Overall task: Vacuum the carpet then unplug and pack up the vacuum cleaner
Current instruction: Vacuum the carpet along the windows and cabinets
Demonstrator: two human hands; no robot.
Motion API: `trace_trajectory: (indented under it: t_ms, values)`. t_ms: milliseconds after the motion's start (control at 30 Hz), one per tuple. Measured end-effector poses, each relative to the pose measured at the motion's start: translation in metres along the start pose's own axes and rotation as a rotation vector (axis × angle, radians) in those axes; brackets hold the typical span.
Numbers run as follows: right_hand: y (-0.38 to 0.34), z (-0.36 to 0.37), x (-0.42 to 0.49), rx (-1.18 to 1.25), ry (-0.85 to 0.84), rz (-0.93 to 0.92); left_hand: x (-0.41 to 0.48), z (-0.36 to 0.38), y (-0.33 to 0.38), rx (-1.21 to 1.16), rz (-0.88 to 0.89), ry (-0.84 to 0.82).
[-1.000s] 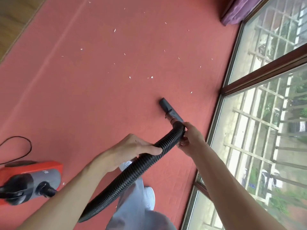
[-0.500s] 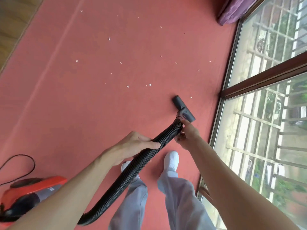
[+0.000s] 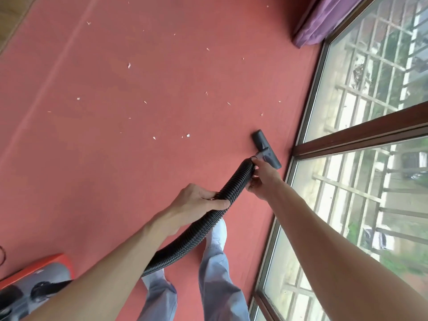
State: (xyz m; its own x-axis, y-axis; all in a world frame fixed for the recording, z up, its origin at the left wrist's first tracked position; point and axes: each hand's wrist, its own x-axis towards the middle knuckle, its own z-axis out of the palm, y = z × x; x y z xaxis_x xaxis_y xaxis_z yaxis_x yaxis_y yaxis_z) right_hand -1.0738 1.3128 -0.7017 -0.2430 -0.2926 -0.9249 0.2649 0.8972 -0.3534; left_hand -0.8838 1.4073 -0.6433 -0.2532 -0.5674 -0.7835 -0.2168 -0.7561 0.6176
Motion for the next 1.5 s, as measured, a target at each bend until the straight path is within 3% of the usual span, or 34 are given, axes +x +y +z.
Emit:
trace_trajectory:
  t_ms: [333,600,933,1500]
  values:
    - [-0.093,0.008,0.028,-0.030,0.057,-0.031,0.049,0.016,0.079,-0.170,0.040,0.042]
    - [-0.100,0.009,0.016,-0.027,0.064,-0.046,0.041,0.002,0.093,-0.185,-0.002,-0.198]
    - [-0.117,0.023,0.032,-0.038,0.068,-0.041,0.056,0.005,0.098,-0.186,0.034,0.059]
    - [-0.181,0.018,0.117,-0.061,0.122,-0.110,0.171,0.029,0.125,-0.139,0.051,0.190]
